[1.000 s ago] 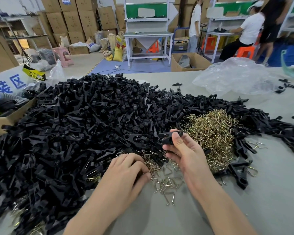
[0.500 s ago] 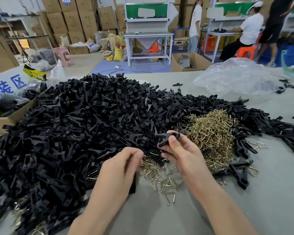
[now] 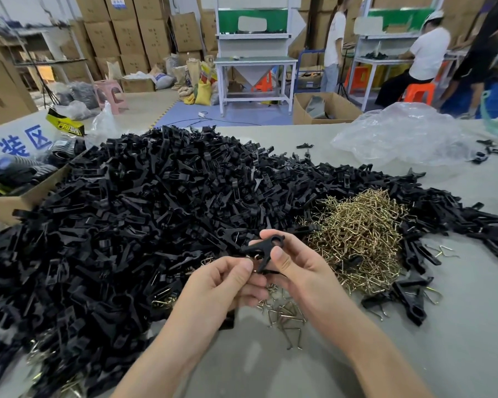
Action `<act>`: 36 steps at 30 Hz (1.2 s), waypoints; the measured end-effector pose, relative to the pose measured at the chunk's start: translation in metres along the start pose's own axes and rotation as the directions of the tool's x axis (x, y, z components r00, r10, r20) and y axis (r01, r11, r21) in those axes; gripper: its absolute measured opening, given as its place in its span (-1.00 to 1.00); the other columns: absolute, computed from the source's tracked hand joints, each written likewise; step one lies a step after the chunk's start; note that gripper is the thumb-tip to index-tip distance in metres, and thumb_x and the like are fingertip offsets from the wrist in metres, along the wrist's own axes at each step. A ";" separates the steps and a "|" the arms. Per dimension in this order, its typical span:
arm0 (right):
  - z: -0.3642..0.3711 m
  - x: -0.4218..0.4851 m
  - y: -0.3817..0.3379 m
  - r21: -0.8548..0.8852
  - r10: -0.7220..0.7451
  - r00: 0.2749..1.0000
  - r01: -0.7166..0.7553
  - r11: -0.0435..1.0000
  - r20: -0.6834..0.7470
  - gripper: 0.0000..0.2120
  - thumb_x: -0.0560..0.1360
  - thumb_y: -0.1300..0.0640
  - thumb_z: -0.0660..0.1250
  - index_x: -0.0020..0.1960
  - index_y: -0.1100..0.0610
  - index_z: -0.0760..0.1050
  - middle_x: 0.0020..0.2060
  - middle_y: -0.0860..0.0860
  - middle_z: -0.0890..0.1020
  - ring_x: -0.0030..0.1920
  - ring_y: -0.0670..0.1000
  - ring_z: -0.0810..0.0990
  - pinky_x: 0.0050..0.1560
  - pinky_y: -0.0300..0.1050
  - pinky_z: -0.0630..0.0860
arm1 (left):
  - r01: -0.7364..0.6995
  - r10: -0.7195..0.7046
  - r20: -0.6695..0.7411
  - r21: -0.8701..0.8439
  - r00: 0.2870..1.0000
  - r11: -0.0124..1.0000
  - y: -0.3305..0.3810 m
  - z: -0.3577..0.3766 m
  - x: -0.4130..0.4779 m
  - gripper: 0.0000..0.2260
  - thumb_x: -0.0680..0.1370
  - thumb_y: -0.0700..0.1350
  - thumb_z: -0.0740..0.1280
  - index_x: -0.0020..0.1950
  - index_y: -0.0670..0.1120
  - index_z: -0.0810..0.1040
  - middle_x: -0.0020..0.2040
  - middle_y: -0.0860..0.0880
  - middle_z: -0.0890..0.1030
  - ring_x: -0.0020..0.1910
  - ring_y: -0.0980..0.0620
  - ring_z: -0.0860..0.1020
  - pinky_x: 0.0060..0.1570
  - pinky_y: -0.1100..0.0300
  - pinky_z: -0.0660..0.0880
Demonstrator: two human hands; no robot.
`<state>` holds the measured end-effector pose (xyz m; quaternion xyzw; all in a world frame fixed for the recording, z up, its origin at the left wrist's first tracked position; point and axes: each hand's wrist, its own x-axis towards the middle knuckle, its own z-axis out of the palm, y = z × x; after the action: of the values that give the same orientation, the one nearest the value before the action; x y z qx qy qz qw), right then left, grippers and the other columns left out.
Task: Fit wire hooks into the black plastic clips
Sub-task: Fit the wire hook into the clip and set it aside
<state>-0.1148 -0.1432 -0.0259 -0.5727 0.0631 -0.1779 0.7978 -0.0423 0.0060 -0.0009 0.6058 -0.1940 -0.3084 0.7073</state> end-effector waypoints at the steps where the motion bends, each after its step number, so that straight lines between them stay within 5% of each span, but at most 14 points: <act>1: 0.001 0.000 -0.001 0.013 0.009 1.000 -0.009 1.000 0.013 -0.68 0.52 -0.04 0.39 0.25 0.00 0.60 0.17 0.15 0.65 0.21 0.15 0.64 0.15 -0.04 0.58 | 0.023 -0.023 0.011 -0.035 1.000 0.999 0.001 0.000 0.000 -0.81 0.51 -0.04 0.36 -0.11 -0.15 0.65 -0.12 -0.22 0.70 -0.21 -0.08 0.68 -0.24 0.21 0.60; 5: 0.005 0.000 -0.003 0.148 0.033 0.998 -0.041 0.988 0.060 -0.66 0.49 -0.01 0.39 0.23 0.06 0.63 0.10 0.15 0.67 0.08 0.12 0.65 0.09 -0.03 0.60 | 0.049 -0.044 0.038 -0.158 0.998 0.986 0.005 0.001 -0.001 -0.85 0.48 -0.05 0.38 -0.18 -0.08 0.70 -0.11 -0.19 0.69 -0.27 -0.02 0.65 -0.35 0.22 0.57; 14: 0.002 -0.002 -0.005 0.190 0.080 0.993 -0.095 0.977 0.084 -0.59 0.48 -0.02 0.39 0.30 0.05 0.59 0.11 0.11 0.68 0.01 0.04 0.64 0.04 -0.04 0.60 | 0.009 -0.005 0.087 -0.049 0.996 0.999 0.000 0.003 -0.002 -0.79 0.45 -0.05 0.39 -0.06 -0.15 0.72 -0.12 -0.18 0.70 -0.21 -0.01 0.65 -0.21 0.22 0.59; 23: 0.002 -0.004 -0.005 0.140 0.093 0.987 -0.111 0.984 0.128 -0.60 0.55 0.01 0.33 0.38 0.00 0.54 0.15 0.12 0.62 0.09 0.09 0.55 0.20 0.01 0.56 | 0.283 -0.236 0.196 -0.267 0.952 0.921 0.002 -0.002 0.000 -0.84 0.38 -0.11 0.47 -0.13 -0.17 0.74 -0.24 -0.12 0.64 -0.39 0.08 0.58 -0.36 0.27 0.57; 31: -0.001 -0.004 -0.009 0.158 0.112 0.988 -0.128 0.979 0.106 -0.65 0.63 0.13 0.23 0.38 0.02 0.54 0.07 0.15 0.61 0.07 0.06 0.58 0.17 0.00 0.57 | 0.278 -0.199 0.209 -0.478 0.957 0.834 -0.004 0.003 0.001 -0.80 0.35 -0.20 0.49 -0.07 -0.24 0.73 -0.18 -0.13 0.68 -0.29 0.06 0.66 -0.28 0.26 0.63; 36: -0.001 -0.005 -0.009 0.167 0.119 0.987 -0.137 0.976 0.110 -0.65 0.63 0.08 0.22 0.39 0.00 0.52 0.07 0.13 0.61 0.02 0.04 0.59 0.08 -0.05 0.58 | 0.175 -0.109 0.180 -0.406 0.978 0.897 -0.010 0.010 0.000 -0.86 0.39 -0.18 0.47 -0.10 -0.19 0.74 -0.17 -0.17 0.67 -0.28 0.03 0.66 -0.25 0.24 0.62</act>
<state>-0.1216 -0.1450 -0.0182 -0.5035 0.0443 -0.1024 0.8568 -0.0508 -0.0020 -0.0088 0.4266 -0.1319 -0.4392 0.7796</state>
